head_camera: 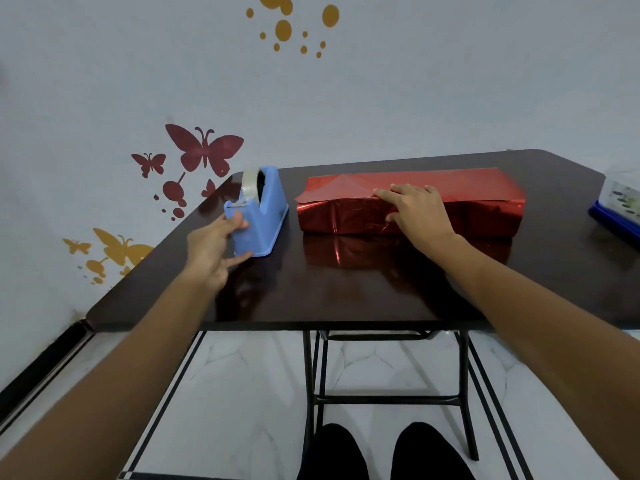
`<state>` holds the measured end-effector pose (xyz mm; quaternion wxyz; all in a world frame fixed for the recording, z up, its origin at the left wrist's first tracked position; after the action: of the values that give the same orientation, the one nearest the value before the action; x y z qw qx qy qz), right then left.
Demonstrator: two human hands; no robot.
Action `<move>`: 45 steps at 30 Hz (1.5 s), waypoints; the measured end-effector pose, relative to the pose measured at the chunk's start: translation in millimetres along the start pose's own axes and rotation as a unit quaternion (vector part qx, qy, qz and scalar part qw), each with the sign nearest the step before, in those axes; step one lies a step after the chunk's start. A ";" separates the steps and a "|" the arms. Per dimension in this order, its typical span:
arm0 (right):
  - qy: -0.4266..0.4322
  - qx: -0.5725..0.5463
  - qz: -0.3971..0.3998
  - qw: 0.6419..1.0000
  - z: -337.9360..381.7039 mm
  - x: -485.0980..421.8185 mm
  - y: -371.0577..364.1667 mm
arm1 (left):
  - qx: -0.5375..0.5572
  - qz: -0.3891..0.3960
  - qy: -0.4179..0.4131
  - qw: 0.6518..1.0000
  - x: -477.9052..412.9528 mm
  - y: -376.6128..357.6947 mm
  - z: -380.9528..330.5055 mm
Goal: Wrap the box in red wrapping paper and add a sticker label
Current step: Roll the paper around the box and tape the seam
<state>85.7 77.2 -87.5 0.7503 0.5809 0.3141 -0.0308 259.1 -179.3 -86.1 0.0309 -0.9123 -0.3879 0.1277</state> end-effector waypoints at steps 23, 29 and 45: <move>0.001 -0.009 0.003 1.000 2.5 2.9 3.7 | -0.081 -0.052 -0.256 0.962 83.4 -36.1 -9.7; -0.001 0.001 0.003 1.000 3.9 3.4 3.3 | -0.042 0.198 -0.127 0.971 61.5 -120.3 -15.5; -0.001 0.001 0.001 1.000 3.5 4.7 6.2 | 0.071 0.085 0.105 0.988 23.9 -172.0 4.7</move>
<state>93.6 77.6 -84.2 0.7501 0.5819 0.3128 -0.0311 153.4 -42.5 -68.8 0.1248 -0.9458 -0.2937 0.0606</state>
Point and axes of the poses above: each hand's wrist, its own x-axis away from the middle knuckle, its own y-axis out of the back of the hand, z = x × y, the point moved 2 cm from there along -x, towards the middle knuckle, and after that the axes turned 13 degrees about -y, right-handed, at the moved point
